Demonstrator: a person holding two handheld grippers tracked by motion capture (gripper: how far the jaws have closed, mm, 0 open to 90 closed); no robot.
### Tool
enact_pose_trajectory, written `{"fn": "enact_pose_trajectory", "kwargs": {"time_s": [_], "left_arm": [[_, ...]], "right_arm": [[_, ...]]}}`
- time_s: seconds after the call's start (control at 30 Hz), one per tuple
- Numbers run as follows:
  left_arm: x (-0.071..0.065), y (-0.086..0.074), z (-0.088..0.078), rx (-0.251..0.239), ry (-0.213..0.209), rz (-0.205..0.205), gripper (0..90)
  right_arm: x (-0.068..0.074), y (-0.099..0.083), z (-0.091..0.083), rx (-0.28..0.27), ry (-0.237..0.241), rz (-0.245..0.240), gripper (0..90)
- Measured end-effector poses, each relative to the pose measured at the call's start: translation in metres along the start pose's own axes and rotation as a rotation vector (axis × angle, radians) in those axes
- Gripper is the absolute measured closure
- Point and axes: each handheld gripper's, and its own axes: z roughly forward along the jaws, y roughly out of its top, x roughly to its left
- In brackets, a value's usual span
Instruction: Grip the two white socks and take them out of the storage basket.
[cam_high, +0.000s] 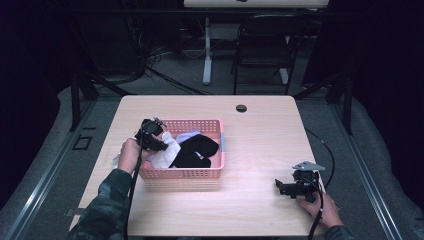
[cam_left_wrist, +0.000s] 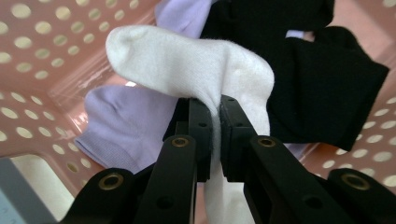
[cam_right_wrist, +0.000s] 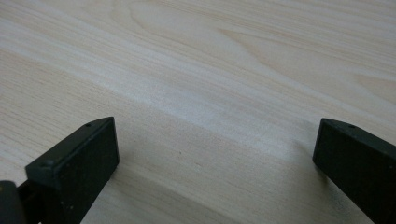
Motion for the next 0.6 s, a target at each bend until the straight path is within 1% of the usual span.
{"fn": "enact_pose_trajectory", "kwargs": {"time_s": [0.2, 0.27, 0.33, 0.6], "left_arm": [[-0.001, 0.004, -0.014, -0.030, 0.005, 0.013, 84.7], [-0.002, 0.006, -0.018, -0.034, 0.015, 0.023, 84.7], [-0.002, 0.007, -0.020, -0.043, 0.011, 0.021, 84.7], [-0.003, 0.011, -0.036, -0.069, 0.026, 0.031, 84.9]], "right_arm": [[0.000, 0.000, 0.000, 0.000, 0.000, 0.000, 0.0], [0.000, 0.000, 0.000, 0.000, 0.000, 0.000, 0.0], [0.000, 0.000, 0.000, 0.000, 0.000, 0.000, 0.0], [0.000, 0.000, 0.000, 0.000, 0.000, 0.000, 0.0]]}}
